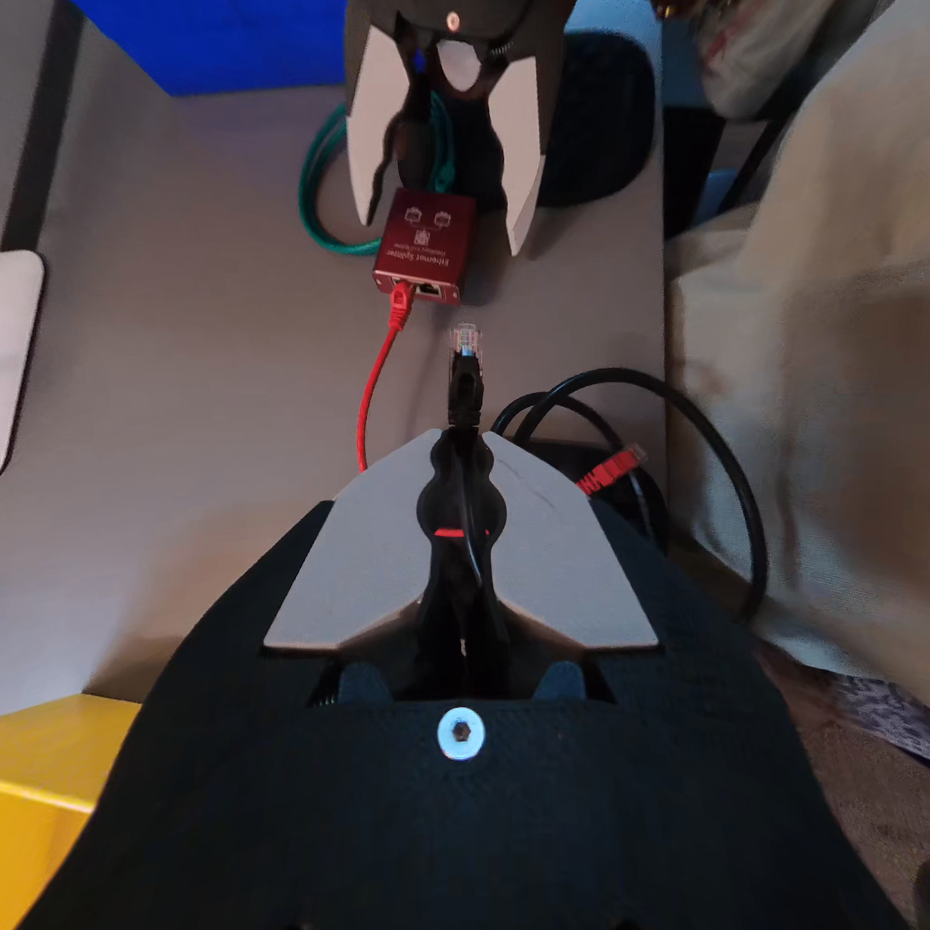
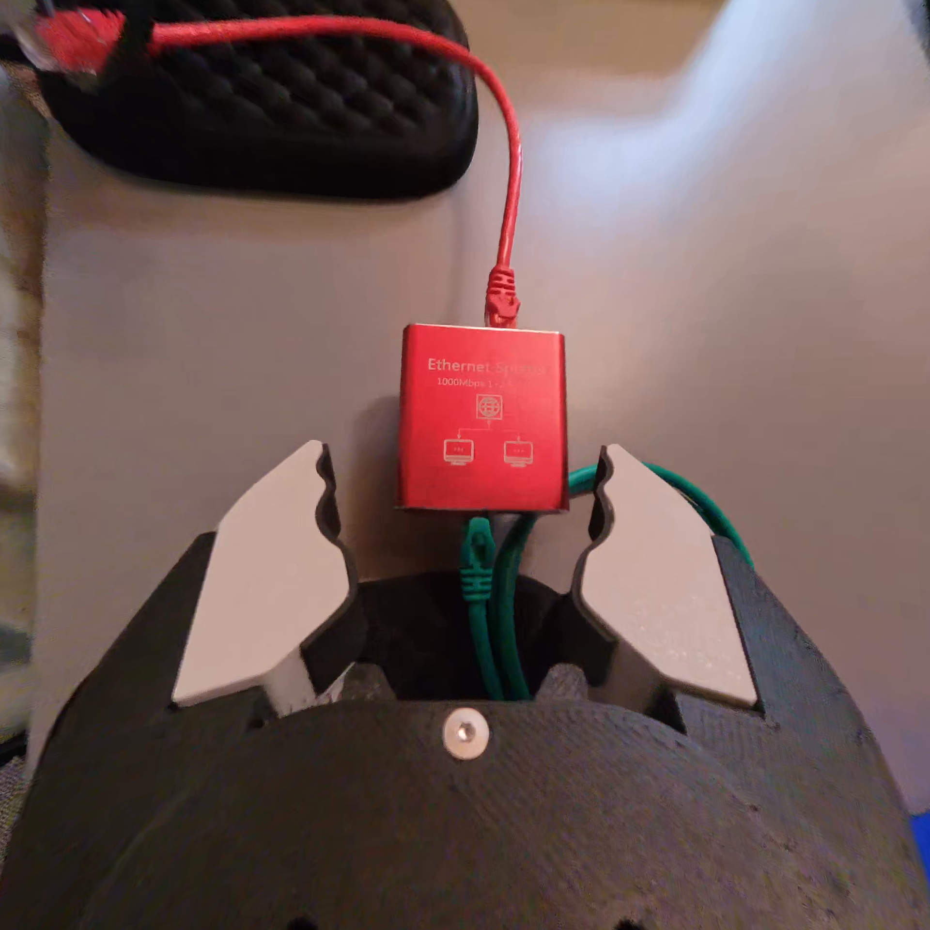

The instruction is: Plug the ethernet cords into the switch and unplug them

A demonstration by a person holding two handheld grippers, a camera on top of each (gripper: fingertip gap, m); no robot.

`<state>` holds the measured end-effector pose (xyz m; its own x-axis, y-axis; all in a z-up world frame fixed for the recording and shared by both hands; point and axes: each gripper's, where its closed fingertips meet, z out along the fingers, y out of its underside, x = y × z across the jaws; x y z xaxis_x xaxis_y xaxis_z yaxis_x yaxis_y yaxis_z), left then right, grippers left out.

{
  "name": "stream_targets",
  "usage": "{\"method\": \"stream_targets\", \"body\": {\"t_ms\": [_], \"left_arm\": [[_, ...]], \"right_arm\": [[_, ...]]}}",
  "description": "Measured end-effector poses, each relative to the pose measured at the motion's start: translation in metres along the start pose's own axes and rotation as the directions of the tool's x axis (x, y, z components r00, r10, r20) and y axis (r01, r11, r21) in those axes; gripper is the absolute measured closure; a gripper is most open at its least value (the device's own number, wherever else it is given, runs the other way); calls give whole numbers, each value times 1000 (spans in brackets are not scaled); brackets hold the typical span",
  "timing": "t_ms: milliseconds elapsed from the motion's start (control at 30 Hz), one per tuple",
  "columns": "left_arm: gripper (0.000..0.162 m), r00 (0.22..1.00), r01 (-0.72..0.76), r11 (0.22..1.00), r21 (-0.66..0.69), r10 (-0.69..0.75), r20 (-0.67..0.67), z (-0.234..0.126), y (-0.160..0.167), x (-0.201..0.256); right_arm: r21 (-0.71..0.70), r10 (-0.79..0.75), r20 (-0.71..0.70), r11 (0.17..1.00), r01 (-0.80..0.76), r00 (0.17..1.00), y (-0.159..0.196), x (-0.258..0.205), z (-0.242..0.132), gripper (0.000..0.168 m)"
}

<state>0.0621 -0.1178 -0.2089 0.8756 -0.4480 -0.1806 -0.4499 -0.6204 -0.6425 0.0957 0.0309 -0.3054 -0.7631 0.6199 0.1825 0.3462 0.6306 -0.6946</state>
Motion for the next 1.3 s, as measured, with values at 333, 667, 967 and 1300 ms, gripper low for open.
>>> {"method": "stream_targets", "body": {"t_ms": [333, 667, 967, 1300], "left_arm": [[153, 997, 11, 1000, -28, -13, -72, 72, -1, 1], [153, 999, 25, 997, -67, -27, -22, 94, -4, -3], [153, 999, 43, 996, -75, -44, -17, 95, -2, -1], [153, 1000, 17, 990, -138, -20, -24, 101, 6, 2]], "right_arm": [[115, -22, 88, 993, 12, 996, -16, -3, 6, 91], [98, -103, 106, 991, 93, 989, -31, -14, 3, 92], [15, -152, 77, 988, 152, 985, -24, -16, 8, 92], [4, -164, 66, 986, 164, 984, -26, -20, 15, 93]]}}
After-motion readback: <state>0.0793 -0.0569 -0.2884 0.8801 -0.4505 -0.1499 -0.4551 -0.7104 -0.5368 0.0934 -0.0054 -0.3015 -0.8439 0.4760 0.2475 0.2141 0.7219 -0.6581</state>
